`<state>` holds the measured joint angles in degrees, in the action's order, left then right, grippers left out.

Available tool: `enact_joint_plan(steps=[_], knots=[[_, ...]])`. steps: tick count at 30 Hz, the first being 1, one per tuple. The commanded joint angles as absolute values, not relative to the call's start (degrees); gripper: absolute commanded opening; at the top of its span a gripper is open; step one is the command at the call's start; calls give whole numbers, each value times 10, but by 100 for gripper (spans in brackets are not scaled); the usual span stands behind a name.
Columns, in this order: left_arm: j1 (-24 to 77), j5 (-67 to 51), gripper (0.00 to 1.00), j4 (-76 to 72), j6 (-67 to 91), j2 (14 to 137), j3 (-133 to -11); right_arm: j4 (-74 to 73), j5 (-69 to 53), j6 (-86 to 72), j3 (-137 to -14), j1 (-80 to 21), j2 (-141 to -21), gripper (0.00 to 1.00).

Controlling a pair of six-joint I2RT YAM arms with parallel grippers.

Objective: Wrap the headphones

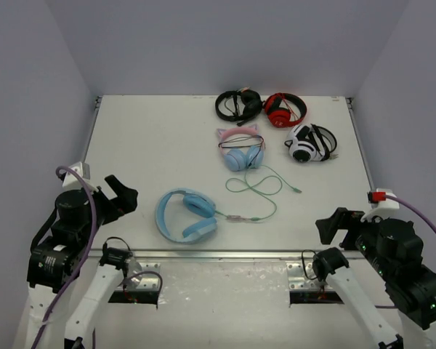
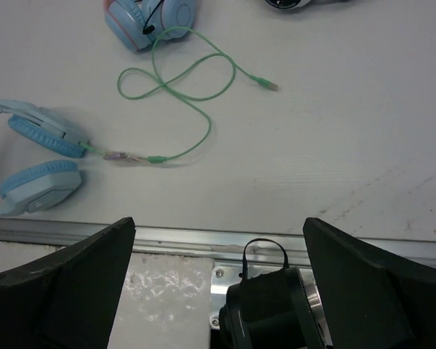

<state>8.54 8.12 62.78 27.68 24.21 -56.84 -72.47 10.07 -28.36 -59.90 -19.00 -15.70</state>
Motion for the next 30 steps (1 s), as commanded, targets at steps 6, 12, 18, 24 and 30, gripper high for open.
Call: enact_joint_plan(steps=[6,12,18,24,30], knots=[[83,30,100,578,259,292,-527,-657,42,-274,-550,-192,-115,99],[83,4,100,510,251,393,-476,-630,17,-295,-522,-192,-124,99],[126,35,99,513,257,490,-474,-590,-26,-298,-495,-192,-134,99],[190,73,95,524,279,571,-480,-565,-61,-302,-479,-192,-130,99],[312,165,96,542,328,691,-502,-579,-62,-294,-475,-192,-113,99]])
